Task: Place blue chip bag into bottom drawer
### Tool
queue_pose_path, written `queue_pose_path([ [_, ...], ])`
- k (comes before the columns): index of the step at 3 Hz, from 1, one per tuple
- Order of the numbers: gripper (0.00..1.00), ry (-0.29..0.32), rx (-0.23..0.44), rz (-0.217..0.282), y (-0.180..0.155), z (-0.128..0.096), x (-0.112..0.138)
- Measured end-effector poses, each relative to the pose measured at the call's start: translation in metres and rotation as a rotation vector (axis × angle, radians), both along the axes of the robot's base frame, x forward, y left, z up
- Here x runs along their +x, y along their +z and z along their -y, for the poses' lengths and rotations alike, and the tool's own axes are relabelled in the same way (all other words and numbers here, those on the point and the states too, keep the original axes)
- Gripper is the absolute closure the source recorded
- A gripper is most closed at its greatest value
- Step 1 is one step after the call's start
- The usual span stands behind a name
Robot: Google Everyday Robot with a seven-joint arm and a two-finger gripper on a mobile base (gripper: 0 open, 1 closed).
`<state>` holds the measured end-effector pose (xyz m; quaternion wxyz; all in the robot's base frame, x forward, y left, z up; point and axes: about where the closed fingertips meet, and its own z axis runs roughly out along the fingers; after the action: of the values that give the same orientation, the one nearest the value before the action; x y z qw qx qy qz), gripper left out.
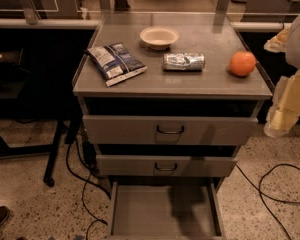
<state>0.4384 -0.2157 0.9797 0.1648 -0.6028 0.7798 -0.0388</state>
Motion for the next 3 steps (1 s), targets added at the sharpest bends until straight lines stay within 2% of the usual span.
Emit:
queue_pose_path([
  [1,0.00,0.010,0.010,0.009,0.003,-0.005,0.006],
  [2,0.00,0.100,0.076,0.029,0.010,-0.040,0.039],
  [3,0.00,0.214,0.128,0.028,0.016,-0.089,0.076],
])
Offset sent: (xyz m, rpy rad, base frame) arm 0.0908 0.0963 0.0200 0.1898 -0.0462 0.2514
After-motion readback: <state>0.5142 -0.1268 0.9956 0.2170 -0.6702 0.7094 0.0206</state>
